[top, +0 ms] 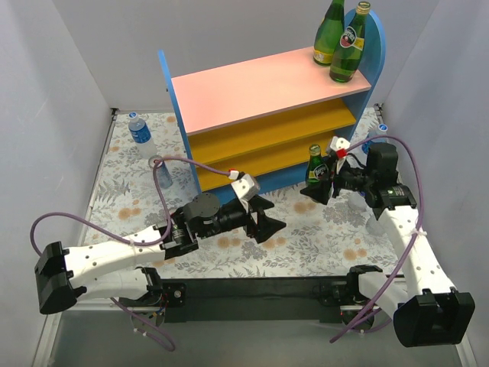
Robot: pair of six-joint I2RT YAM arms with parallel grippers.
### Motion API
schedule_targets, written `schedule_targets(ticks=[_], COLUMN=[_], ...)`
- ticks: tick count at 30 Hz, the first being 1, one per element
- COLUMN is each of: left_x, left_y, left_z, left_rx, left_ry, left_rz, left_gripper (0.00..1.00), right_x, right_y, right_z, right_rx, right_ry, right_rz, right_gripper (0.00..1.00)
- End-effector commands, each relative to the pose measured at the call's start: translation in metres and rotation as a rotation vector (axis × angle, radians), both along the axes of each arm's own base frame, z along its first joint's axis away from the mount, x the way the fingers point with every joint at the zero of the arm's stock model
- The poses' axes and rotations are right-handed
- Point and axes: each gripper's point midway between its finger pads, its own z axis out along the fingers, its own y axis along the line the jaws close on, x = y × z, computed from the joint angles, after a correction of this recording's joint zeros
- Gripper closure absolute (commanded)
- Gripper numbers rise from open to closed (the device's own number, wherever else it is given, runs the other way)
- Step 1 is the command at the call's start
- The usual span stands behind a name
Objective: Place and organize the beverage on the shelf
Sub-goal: Pick up the drink from the center of the board, then place the drink on the shelf.
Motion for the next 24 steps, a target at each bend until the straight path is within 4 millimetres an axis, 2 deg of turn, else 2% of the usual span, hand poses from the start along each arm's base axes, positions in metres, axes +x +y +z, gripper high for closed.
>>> schedule_targets(ticks=[1,2,4,5,7,8,10,11,12,13,14,16,18,19,21,22,24], left_x=[-0.003,-0.001,0.002,0.004,0.009,0.011,0.021,0.025,0.031,0.033,0.035,0.043,0.051,0.057,0.061,0.064,0.067], left_y=[-0.007,-0.011,-0.016,-0.019,-0.029,-0.034,-0.044,-0.047,-0.052,-0.054,-0.055,-0.063,-0.069,-0.075,-0.080,-0.084,-0.091], left_z=[-0.008,-0.002,-0.002,0.005,0.003,0.016,0.012,0.024,0.019,0.021,0.033,0.026,0.031,0.028,0.035,0.041,0.037], left_rx=[-0.040,-0.065,-0.079,-0.098,-0.092,-0.120,-0.108,-0.145,-0.133,-0.146,-0.198,-0.194,-0.220,-0.218,-0.244,-0.256,-0.248], left_ry=[-0.110,-0.160,-0.194,-0.237,-0.255,-0.277,-0.299,-0.325,-0.349,-0.366,-0.398,-0.423,-0.441,-0.438,-0.453,-0.463,-0.460], left_rz=[-0.055,-0.059,-0.058,-0.059,-0.059,-0.058,-0.034,-0.020,-0.006,0.005,0.019,0.040,0.068,0.086,0.103,0.106,0.104], left_gripper=[0.31,0.31,0.31,0.31,0.31,0.31,0.31,0.31,0.31,0.31,0.31,0.31,0.31,0.31,0.31,0.31,0.31], right_x=[-0.002,-0.002,-0.002,-0.003,-0.001,-0.001,0.001,0.002,0.006,0.008,0.009,0.014,0.018,0.019,0.025,0.023,0.029], right_y=[0.006,0.006,0.006,0.007,0.009,0.010,0.011,0.011,0.012,0.012,0.013,0.015,0.019,0.020,0.023,0.025,0.028], right_z=[0.077,0.091,0.104,0.119,0.130,0.138,0.157,0.163,0.175,0.181,0.186,0.200,0.209,0.221,0.227,0.240,0.248], right_rx=[0.062,0.066,0.077,0.084,0.096,0.105,0.116,0.121,0.125,0.128,0.133,0.142,0.154,0.159,0.163,0.169,0.174], right_ry=[-0.176,-0.194,-0.195,-0.218,-0.218,-0.216,-0.239,-0.240,-0.260,-0.266,-0.265,-0.280,-0.275,-0.304,-0.304,-0.334,-0.338], right_rz=[0.044,0.043,0.041,0.044,0.050,0.050,0.051,0.047,0.044,0.042,0.041,0.044,0.050,0.045,0.043,0.050,0.047], right_gripper=[0.99,0.99,0.99,0.99,0.99,0.99,0.99,0.99,0.99,0.99,0.99,0.99,0.99,0.99,0.99,0.99,0.99])
